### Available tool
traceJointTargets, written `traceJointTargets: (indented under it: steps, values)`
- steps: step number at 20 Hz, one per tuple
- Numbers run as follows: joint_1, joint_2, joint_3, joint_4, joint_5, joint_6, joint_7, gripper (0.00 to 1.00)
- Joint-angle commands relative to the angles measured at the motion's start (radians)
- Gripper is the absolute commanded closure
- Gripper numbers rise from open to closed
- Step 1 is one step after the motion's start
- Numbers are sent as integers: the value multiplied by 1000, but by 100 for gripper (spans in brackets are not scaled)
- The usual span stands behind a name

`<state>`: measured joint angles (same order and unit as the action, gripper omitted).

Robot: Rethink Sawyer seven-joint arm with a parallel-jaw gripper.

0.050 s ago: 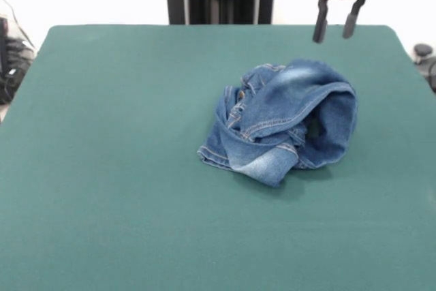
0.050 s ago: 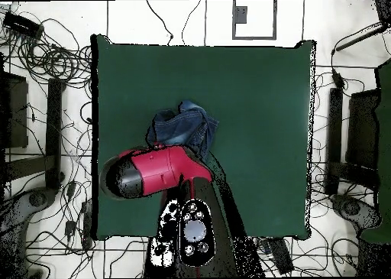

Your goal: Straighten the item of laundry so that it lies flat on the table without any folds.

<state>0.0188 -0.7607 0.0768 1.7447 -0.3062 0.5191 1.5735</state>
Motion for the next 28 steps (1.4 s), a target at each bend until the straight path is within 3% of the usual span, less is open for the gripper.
traceJointTargets:
  steps: [1, 15, 22, 28]
  values:
    - [42, 68, 23, -91, -83, -58, 69, 0]
    - [39, 89, 61, -154, -244, -112, -14, 0]
    - [17, 93, 107, -150, -263, -132, -19, 0]
    - [31, 114, 77, -159, -252, -134, 33, 0]
